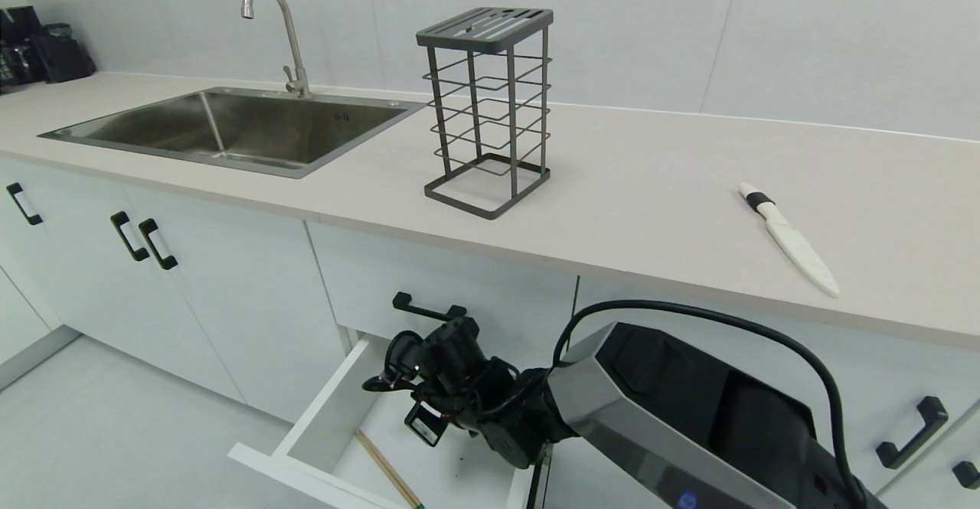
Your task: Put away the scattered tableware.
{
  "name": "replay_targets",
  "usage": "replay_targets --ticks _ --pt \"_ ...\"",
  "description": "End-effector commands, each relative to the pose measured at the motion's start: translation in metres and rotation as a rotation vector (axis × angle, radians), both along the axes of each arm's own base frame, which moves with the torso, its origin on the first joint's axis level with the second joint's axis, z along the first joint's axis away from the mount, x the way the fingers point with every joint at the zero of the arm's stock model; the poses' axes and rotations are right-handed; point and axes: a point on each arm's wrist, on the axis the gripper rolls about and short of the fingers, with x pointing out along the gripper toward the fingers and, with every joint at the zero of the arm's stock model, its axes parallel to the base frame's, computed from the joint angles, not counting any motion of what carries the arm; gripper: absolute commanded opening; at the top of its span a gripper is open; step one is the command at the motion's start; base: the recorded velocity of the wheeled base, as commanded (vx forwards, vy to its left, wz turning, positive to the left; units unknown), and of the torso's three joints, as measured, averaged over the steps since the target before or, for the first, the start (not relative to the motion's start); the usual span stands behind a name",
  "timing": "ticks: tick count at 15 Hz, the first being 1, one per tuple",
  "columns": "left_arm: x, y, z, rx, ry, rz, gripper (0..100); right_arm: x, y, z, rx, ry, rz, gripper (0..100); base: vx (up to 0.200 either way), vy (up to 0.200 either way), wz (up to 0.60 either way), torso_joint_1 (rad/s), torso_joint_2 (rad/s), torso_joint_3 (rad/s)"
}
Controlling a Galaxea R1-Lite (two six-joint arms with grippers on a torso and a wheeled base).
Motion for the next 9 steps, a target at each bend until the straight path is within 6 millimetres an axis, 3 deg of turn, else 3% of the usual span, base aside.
replay_targets --ticks 1,5,9 --pt "0.0 0.0 0.0 -0.001 0.002 0.0 100 -0.005 0.004 0.001 0.005 -0.005 0.015 0 0.0 0.0 0.0 0.0 0.0 0.0" --pt "0.0 0.0 0.0 -0.001 0.002 0.0 100 -0.01 0.006 -0.003 -0.011 0.015 0.027 0 0.0 0.0 0.0 0.0 0.0 0.0" --pt "0.0 0.0 0.0 -0.001 0.002 0.0 100 -0.021 0.002 -0.004 -0.147 0.113 0.041 0 0.0 0.0 0.0 0.0 0.0 0.0"
